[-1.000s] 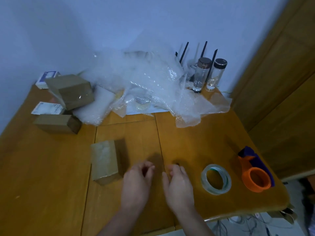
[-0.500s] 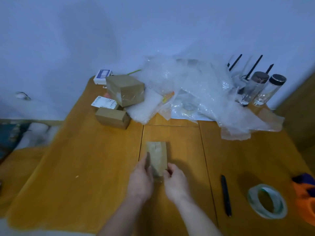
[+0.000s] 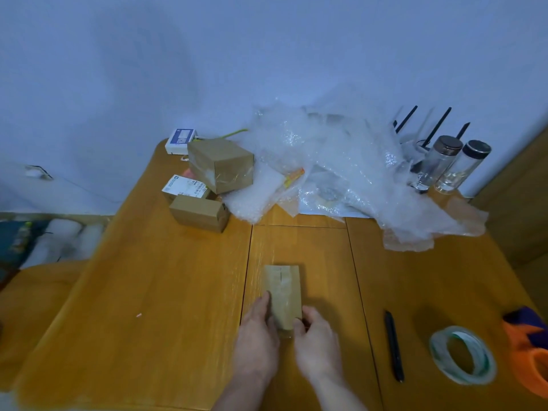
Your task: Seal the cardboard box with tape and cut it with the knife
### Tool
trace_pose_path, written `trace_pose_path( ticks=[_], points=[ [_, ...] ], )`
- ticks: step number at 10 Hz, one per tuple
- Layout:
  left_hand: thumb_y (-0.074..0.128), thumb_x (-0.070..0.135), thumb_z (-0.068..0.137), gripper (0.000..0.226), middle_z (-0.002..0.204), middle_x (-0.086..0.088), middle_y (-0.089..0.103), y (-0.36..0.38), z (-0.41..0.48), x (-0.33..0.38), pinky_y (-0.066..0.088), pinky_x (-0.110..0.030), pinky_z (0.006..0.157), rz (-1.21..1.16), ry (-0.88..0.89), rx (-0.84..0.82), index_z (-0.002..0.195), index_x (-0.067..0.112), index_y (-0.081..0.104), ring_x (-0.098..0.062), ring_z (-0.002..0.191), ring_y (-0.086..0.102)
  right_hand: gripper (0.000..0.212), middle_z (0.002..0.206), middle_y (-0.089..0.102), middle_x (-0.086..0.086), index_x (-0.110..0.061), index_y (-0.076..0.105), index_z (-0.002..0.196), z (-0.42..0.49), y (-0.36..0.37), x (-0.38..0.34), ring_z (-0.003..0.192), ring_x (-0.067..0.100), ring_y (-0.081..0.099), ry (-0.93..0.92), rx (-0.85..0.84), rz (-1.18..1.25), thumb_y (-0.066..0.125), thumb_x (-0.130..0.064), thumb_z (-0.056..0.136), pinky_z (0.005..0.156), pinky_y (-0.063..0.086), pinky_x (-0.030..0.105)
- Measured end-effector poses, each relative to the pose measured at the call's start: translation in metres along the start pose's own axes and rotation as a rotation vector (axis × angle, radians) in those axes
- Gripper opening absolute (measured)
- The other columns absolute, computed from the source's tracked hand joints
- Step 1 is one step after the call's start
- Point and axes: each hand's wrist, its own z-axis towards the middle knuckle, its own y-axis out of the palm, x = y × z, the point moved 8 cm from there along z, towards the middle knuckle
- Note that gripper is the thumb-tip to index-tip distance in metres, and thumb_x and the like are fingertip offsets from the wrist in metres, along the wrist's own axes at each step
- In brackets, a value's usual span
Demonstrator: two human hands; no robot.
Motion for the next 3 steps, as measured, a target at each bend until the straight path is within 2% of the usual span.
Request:
trace_pose_path(
  ticks=[2, 3],
  points=[
    [0.046, 0.017, 0.106, 0.056, 0.161, 0.003, 0.041, -0.0006, -0.0007, 0.0023, 0.035, -0.032, 0.121, 0.011, 0.021, -0.036, 0.159, 0.023, 0.034, -0.016, 0.146, 0.041, 0.041, 0.131, 0.067, -0.004, -0.027, 0.055, 0.142, -0.001, -0.0003, -0.0002, 0.119, 0.02, 0.062, 0.019, -0.037, -0.005, 0.052, -0.032, 0.101, 0.102, 0.052, 0.036],
    [0.047, 0.022, 0.106, 0.056, 0.163, 0.002, 0.038, -0.0066, -0.0036, 0.0, 0.035, -0.037, 0.121, -0.021, 0.026, -0.037, 0.16, 0.028, 0.032, -0.018, 0.146, 0.041, 0.047, 0.141, 0.061, -0.003, -0.026, 0.048, 0.147, -0.0051, -0.0066, 0.005, 0.127, 0.019, 0.057, 0.058, -0.051, 0.012, 0.051, -0.038, 0.101, 0.107, 0.048, 0.034]
  ],
)
